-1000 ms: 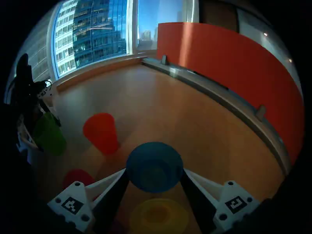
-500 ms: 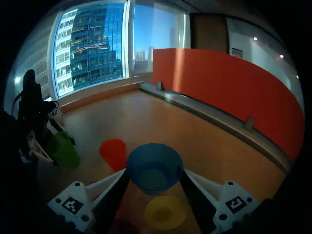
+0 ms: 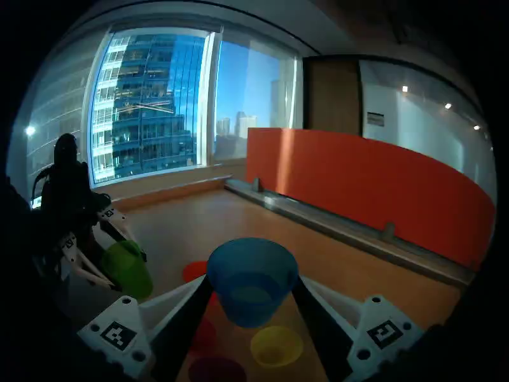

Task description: Pour water

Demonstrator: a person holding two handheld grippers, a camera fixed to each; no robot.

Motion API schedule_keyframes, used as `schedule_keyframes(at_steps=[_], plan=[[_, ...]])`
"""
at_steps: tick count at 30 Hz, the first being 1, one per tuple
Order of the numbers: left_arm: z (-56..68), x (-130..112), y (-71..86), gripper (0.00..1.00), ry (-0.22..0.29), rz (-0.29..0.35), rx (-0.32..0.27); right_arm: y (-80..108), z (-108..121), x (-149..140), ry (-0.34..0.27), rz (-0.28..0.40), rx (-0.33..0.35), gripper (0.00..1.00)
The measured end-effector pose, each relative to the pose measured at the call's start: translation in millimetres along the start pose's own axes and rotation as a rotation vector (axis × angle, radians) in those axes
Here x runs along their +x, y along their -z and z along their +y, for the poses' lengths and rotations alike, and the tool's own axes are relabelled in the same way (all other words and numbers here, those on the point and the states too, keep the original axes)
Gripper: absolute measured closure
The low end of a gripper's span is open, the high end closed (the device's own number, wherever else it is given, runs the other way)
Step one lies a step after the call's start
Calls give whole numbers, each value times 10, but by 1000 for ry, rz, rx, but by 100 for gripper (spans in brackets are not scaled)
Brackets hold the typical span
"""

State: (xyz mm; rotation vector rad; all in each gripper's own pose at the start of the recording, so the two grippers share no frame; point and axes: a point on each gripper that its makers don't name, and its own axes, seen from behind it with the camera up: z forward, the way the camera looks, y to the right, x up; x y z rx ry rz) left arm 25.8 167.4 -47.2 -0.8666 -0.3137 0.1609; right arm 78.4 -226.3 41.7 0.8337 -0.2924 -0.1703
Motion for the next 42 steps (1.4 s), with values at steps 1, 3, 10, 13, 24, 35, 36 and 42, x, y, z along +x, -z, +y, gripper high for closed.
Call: schedule_keyframes(at_steps=[1,3,10,13,24,35,36,42], plan=[[9,18,-1,13,0,4,-2,20,-8,24,-1,13,-2,10],[24,57,-1,13,0,13,-5,61,-26,75,-4,39,-6,10],[45,197,13,13,1,45,-7,193,-77,262,-22,123,-8,10],[66,247,23,13,6,54,-15,250,-86,337,-26,154,-10,10],[146,419,59,13,-1,84,-31,416,-124,458,5,209,-25,10],[256,553,93,13,15,115,-55,561,-177,512,29,231,-38,10],[271,569,97,13,18,118,-59,574,-183,519,30,234,-38,10],[341,660,126,13,34,142,-76,646,-227,559,33,246,-33,10]])
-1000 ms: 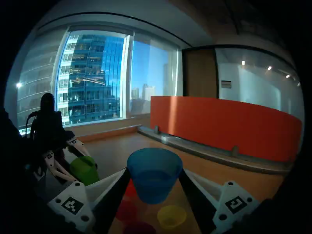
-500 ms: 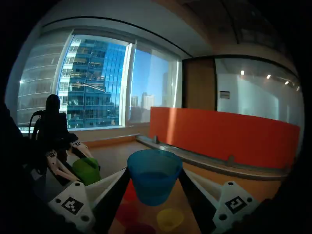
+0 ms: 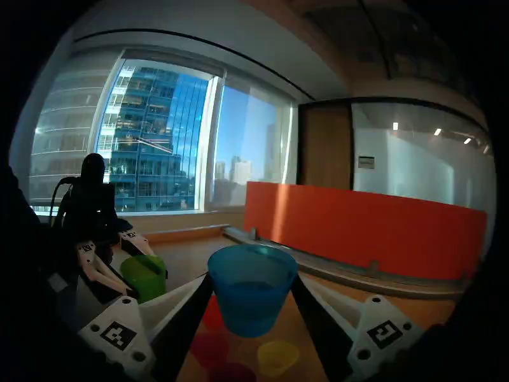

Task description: Pour water

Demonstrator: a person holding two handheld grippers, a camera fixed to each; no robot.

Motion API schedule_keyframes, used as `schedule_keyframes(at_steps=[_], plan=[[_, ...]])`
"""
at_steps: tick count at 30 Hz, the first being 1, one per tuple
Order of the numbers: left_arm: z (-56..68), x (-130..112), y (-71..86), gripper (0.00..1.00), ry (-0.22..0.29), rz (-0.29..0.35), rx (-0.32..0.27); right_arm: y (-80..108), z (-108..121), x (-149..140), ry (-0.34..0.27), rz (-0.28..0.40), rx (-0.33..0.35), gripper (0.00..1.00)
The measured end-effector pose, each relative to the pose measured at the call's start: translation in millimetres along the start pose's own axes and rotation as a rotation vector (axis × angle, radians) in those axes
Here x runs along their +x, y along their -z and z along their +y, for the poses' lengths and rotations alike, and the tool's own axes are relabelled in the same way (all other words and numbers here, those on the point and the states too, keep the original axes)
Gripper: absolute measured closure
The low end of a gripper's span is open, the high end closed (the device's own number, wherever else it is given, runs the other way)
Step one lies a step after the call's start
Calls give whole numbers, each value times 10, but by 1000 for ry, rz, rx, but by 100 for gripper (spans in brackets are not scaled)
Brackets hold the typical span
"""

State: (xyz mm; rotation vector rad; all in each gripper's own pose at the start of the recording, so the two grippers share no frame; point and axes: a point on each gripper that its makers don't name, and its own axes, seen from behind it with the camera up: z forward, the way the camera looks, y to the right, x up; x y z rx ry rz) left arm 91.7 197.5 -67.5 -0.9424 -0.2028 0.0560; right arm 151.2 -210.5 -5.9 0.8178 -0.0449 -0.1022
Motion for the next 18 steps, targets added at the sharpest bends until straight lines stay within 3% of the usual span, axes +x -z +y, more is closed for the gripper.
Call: schedule_keyframes(at_steps=[18], plan=[[51,117,21,13,1,45,4,122,-93,103,44,-1,9,10]])
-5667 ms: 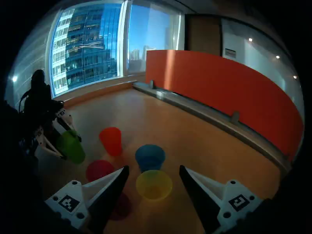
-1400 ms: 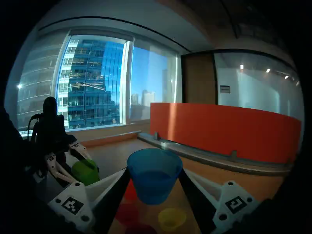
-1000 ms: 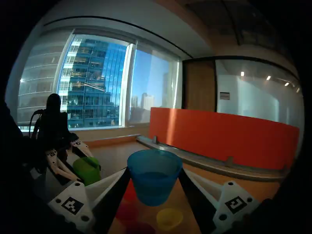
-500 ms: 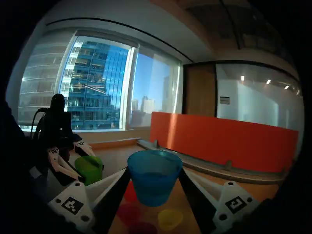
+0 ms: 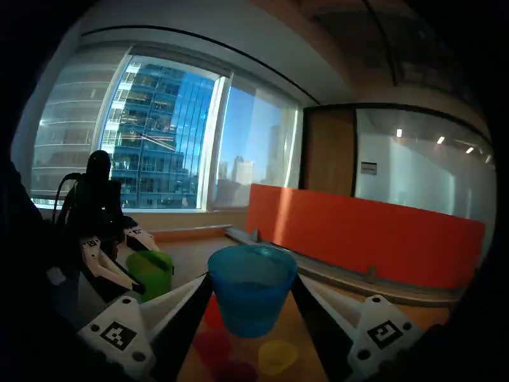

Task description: Pour water

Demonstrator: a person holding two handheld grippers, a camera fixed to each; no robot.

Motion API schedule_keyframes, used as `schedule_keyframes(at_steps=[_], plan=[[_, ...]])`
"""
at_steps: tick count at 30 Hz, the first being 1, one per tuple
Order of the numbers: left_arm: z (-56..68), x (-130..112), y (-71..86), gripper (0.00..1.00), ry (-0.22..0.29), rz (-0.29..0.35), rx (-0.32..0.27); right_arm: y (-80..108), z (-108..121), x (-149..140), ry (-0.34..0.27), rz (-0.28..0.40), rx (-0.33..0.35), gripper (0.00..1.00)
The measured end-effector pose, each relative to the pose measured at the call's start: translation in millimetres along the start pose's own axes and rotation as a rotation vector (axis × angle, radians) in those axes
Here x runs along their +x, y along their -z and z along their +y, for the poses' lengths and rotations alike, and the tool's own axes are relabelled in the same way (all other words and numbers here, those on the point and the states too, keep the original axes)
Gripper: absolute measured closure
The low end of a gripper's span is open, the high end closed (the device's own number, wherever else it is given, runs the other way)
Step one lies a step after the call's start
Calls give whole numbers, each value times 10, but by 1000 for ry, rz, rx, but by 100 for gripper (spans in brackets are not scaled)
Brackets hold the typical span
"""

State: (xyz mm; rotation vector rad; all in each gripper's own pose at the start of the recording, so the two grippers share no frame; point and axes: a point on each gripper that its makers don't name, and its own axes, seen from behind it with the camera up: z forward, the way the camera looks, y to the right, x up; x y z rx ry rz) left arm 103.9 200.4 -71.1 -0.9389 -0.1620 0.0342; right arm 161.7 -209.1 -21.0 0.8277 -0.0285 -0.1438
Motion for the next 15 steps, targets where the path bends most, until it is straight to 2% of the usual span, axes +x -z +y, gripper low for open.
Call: schedule_keyframes(at_steps=[15], plan=[[92,72,19,13,-7,25,-26,-23,-96,125,90,-3,31,10]])
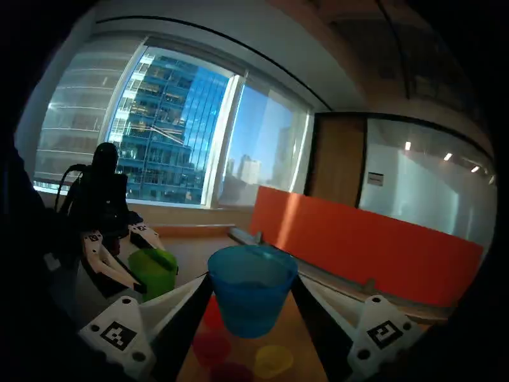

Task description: Pour water

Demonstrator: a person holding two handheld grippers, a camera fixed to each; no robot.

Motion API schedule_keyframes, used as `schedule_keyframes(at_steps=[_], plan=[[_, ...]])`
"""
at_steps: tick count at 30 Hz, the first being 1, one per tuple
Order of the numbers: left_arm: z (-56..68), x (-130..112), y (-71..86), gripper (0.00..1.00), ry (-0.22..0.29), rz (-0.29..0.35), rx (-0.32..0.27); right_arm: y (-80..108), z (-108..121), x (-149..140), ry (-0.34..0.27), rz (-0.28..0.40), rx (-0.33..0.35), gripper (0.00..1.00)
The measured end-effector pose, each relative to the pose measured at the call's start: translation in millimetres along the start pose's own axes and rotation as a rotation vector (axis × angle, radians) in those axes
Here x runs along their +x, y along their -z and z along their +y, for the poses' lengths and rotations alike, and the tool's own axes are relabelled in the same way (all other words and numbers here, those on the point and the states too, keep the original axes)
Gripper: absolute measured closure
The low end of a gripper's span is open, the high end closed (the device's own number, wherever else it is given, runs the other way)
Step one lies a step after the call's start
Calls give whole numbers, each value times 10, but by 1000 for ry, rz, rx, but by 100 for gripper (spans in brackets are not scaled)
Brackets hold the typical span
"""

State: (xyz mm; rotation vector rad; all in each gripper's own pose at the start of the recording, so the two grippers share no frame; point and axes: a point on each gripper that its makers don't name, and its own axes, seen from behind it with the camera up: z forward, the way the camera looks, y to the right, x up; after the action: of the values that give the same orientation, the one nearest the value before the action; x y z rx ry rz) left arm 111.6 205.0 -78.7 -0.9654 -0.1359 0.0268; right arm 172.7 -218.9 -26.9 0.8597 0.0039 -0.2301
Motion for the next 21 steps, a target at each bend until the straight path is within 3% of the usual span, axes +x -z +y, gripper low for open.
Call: schedule_keyframes(at_steps=[21], plan=[[186,14,29,13,-15,1,-34,-91,-147,282,254,16,31,10]])
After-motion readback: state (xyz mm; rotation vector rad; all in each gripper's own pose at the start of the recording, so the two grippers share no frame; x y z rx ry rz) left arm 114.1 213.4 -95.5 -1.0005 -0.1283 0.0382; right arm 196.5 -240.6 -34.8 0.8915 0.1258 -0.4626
